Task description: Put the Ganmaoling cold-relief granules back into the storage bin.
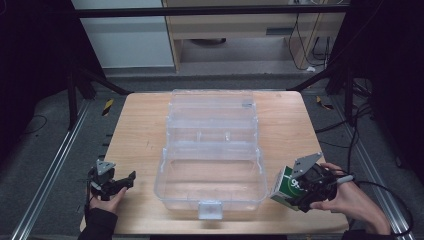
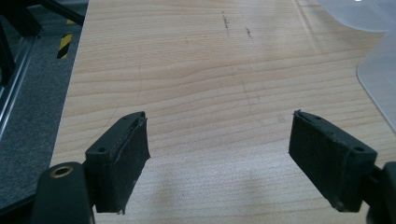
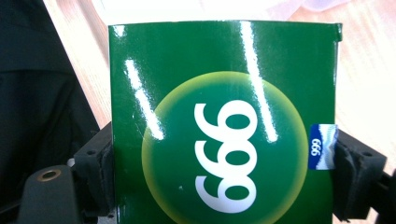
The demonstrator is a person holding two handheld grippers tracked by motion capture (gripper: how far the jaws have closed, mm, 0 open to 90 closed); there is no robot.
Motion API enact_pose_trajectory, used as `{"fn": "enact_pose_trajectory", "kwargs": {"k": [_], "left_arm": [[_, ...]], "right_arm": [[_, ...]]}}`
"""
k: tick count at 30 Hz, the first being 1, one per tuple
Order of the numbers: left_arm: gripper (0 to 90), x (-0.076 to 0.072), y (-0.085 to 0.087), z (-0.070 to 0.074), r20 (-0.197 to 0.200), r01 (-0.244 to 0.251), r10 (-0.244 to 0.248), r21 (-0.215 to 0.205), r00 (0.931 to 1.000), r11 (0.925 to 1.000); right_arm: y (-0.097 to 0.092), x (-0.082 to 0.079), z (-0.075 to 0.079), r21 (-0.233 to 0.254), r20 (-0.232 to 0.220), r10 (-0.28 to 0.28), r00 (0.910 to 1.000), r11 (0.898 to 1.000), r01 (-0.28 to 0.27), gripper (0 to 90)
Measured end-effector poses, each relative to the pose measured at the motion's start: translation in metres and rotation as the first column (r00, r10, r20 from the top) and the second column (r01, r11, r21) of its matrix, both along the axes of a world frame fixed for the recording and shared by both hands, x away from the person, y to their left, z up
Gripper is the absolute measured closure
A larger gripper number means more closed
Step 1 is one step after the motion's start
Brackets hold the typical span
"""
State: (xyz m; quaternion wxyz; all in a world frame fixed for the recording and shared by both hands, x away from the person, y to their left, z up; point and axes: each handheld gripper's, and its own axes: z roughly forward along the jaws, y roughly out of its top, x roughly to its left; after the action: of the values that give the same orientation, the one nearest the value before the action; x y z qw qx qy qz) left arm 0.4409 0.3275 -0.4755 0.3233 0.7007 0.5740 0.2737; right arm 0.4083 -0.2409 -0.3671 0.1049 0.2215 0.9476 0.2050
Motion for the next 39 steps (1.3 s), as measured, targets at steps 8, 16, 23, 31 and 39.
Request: {"fn": "enact_pose_trajectory", "kwargs": {"k": [8, 16, 23, 31, 39], "left_arm": [[19.2, 0.0, 0.0, 0.0, -0.002, 0.001, -0.001, 0.0, 1.0, 1.0], [19.2, 0.001, 0.0, -0.001, -0.005, 0.001, -0.001, 0.0, 1.0, 1.0], [19.2, 0.001, 0.0, -0.001, -0.006, 0.0, 0.0, 0.0, 1.0, 1.0], [19.2, 0.001, 0.0, 0.0, -0.004, 0.0, 0.0, 0.002, 1.0, 1.0], [19.2, 0.001, 0.0, 0.0, -0.003, 0.0, 0.0, 0.002, 1.0, 1.0]], "right_arm": [[0.007, -0.001, 0.033, -0.005, 0.037, 0.046, 0.9982, 0.999, -0.046, 16.4], [0.025, 0.005, 0.048, -0.004, 0.087, 0.077, 0.9932, 0.997, -0.077, 16.4], [0.044, 0.011, 0.056, -0.01, 0.103, 0.121, 0.9873, 0.993, -0.12, 16.3], [0.073, 0.022, 0.063, -0.013, 0.112, 0.173, 0.9785, 0.985, -0.173, 16.3], [0.089, 0.03, 0.058, -0.023, 0.094, 0.201, 0.975, 0.98, -0.2, 16.3]]}}
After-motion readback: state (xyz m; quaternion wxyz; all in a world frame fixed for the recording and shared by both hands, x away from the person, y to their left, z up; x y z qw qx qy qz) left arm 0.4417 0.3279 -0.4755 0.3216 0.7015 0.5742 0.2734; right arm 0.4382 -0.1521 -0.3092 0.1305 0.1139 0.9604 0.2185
